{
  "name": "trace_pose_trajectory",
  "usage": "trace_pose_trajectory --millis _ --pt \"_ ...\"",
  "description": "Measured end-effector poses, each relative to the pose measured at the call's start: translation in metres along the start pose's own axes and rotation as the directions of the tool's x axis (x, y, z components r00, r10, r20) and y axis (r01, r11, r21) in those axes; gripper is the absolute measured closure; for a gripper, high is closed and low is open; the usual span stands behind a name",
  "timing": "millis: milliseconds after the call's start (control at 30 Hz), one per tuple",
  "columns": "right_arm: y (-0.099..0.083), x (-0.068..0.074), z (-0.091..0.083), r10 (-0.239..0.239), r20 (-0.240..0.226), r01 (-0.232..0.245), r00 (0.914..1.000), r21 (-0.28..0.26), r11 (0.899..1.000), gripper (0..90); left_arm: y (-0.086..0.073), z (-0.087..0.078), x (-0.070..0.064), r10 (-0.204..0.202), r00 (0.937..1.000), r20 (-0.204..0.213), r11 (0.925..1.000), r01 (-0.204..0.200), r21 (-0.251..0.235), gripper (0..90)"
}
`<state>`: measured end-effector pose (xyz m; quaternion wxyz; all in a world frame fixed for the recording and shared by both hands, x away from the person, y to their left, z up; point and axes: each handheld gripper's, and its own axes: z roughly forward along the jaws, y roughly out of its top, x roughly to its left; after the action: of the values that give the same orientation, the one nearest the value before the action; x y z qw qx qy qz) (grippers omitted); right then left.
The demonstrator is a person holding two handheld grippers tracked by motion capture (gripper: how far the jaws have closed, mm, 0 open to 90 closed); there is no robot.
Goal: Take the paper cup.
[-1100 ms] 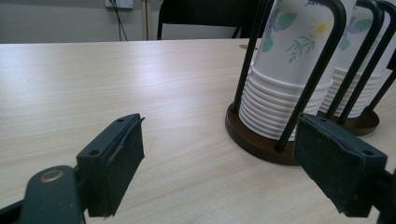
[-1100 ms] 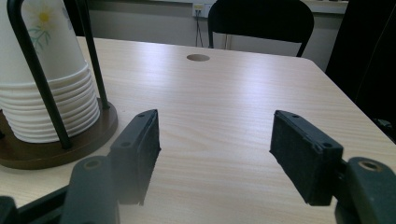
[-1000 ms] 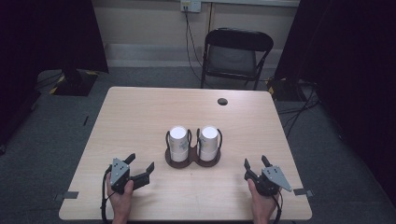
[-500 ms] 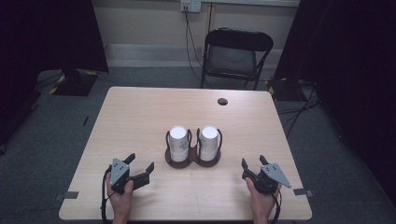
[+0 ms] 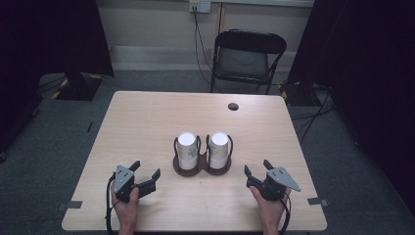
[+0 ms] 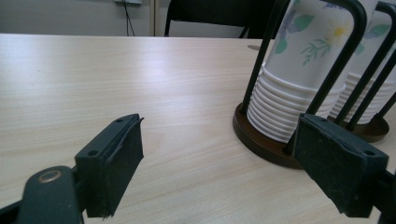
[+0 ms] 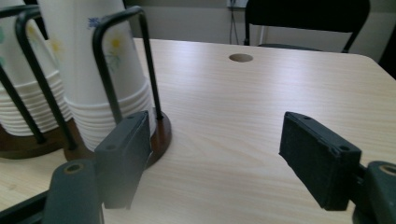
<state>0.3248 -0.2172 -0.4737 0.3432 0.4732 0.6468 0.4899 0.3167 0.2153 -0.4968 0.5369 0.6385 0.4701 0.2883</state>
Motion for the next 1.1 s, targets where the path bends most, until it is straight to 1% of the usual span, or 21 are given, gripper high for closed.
trace_pose_trajectory --millis 67,133,200,267,300,333,367,533,600,700,767,867,967,1033,1067,1100 --pt "0.004 0.003 0.001 -0.008 -0.014 0.008 0.9999 -0.008 1.000 24.4 0.000 0.000 0.000 0.000 1.0000 0.007 1.0000 0.000 0.000 15.7" --pt "0.007 0.005 0.001 -0.002 -0.037 0.002 0.9993 -0.015 1.000 25.4 0.000 0.000 0.000 0.006 0.9999 0.010 1.0000 -0.006 -0.001 15.8" --pt "0.011 0.007 0.003 0.001 -0.053 -0.002 0.9986 -0.019 1.000 25.8 0.000 0.000 -0.001 0.011 0.9999 0.002 0.9999 -0.011 -0.003 15.4" --pt "0.015 0.009 0.004 0.003 -0.069 -0.004 0.9976 -0.019 1.000 26.4 0.000 0.000 -0.001 0.018 0.9998 0.004 0.9998 -0.018 -0.002 15.5" --pt "0.017 0.010 0.004 0.006 -0.073 -0.008 0.9973 -0.026 1.000 28.4 0.000 0.000 -0.001 0.018 0.9998 0.003 0.9998 -0.018 -0.002 15.5" --pt "0.019 0.010 0.003 0.018 -0.098 -0.021 0.9950 -0.023 1.000 31.7 0.000 0.000 -0.001 0.018 0.9998 0.002 0.9998 -0.018 -0.002 15.4" --pt "0.022 0.011 0.003 0.025 -0.112 -0.027 0.9934 -0.022 0.999 31.5 0.000 0.000 -0.001 0.017 0.9998 0.002 0.9998 -0.017 -0.002 15.5" --pt "0.033 0.019 0.007 0.004 -0.145 -0.008 0.9894 -0.029 1.000 31.8 0.000 0.000 -0.003 0.024 0.9997 -0.009 0.9997 -0.024 -0.006 15.4" --pt "0.037 0.021 0.009 -0.002 -0.148 -0.003 0.9889 -0.035 0.999 31.7 0.000 0.000 -0.003 0.023 0.9996 -0.017 0.9997 -0.023 -0.006 15.4" --pt "0.043 0.026 0.013 -0.009 -0.172 0.002 0.9851 -0.038 0.999 32.0 -0.001 -0.001 -0.003 0.020 0.9995 -0.024 0.9998 -0.020 -0.007 15.5" --pt "0.046 0.029 0.015 -0.008 -0.178 0.000 0.9840 -0.043 0.999 32.4 -0.001 -0.001 -0.004 0.033 0.9989 -0.033 0.9994 -0.033 -0.006 15.6" --pt "0.052 0.032 0.017 -0.011 -0.197 -0.001 0.9804 -0.061 0.998 33.8 -0.001 0.000 -0.006 0.047 0.9980 -0.041 0.9989 -0.048 -0.004 15.9" --pt "0.060 0.035 0.018 -0.027 -0.213 0.012 0.9767 -0.071 0.997 34.1 -0.001 -0.001 -0.007 0.049 0.9981 -0.039 0.9988 -0.049 -0.007 15.9" --pt "0.067 0.037 0.020 -0.038 -0.240 0.020 0.9702 -0.077 0.997 34.8 -0.001 -0.001 -0.007 0.048 0.9982 -0.035 0.9988 -0.048 -0.009 15.9" --pt "0.069 0.038 0.022 -0.045 -0.246 0.026 0.9682 -0.079 0.997 35.3 -0.001 -0.001 -0.006 0.048 0.9982 -0.034 0.9988 -0.049 -0.009 15.9" --pt "0.072 0.038 0.023 -0.045 -0.259 0.027 0.9649 -0.072 0.997 35.7 -0.001 -0.001 -0.007 0.049 0.9982 -0.034 0.9987 -0.050 -0.010 15.9"
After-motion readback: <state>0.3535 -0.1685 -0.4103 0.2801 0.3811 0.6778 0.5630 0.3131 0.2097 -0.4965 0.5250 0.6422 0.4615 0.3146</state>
